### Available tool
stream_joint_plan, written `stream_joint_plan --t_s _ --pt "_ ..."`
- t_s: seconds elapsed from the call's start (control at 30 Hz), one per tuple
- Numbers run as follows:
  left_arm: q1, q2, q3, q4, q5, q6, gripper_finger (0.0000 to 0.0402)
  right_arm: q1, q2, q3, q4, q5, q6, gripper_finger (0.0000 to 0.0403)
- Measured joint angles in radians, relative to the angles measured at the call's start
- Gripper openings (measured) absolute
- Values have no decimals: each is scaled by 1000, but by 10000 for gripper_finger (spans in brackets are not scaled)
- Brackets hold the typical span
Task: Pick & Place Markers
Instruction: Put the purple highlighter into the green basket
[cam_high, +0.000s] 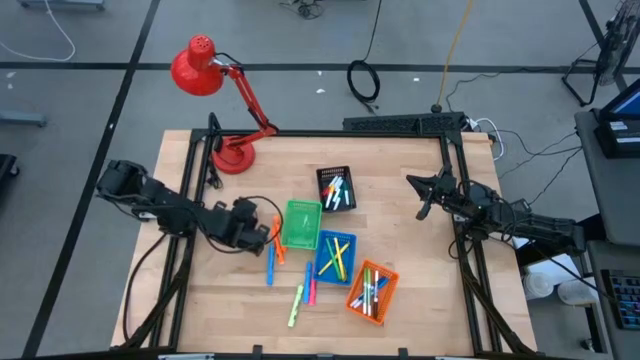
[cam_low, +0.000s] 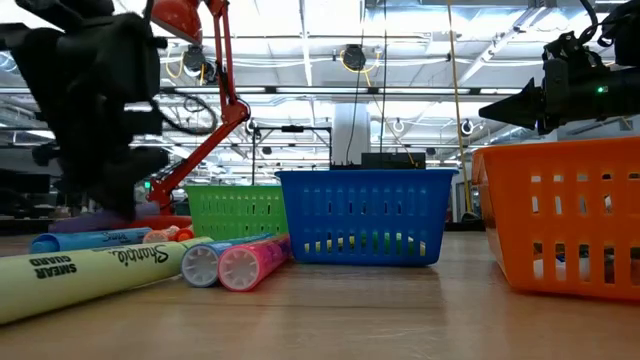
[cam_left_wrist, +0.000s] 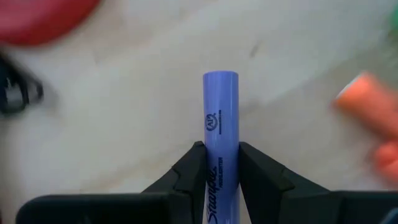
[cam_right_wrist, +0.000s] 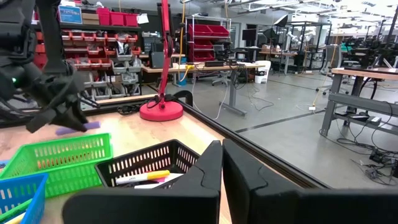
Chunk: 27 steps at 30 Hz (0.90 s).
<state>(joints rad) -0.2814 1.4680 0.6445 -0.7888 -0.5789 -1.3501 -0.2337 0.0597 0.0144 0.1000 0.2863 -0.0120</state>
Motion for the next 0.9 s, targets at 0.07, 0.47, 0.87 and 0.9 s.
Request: stream_joint_plan --t_s 0.07,0.47,0.87,0.9 --pt "6 -24 19 3 -58 41 87 0 0 0 0 0 0 0" --pt "29 -208 148 495 -256 705 87 0 0 0 0 0 0 0" --pt "140 -11 148 935 15 1016 87 0 0 0 0 0 0 0" --pt "151 15 148 953 34 1007 87 0 0 0 0 0 0 0"
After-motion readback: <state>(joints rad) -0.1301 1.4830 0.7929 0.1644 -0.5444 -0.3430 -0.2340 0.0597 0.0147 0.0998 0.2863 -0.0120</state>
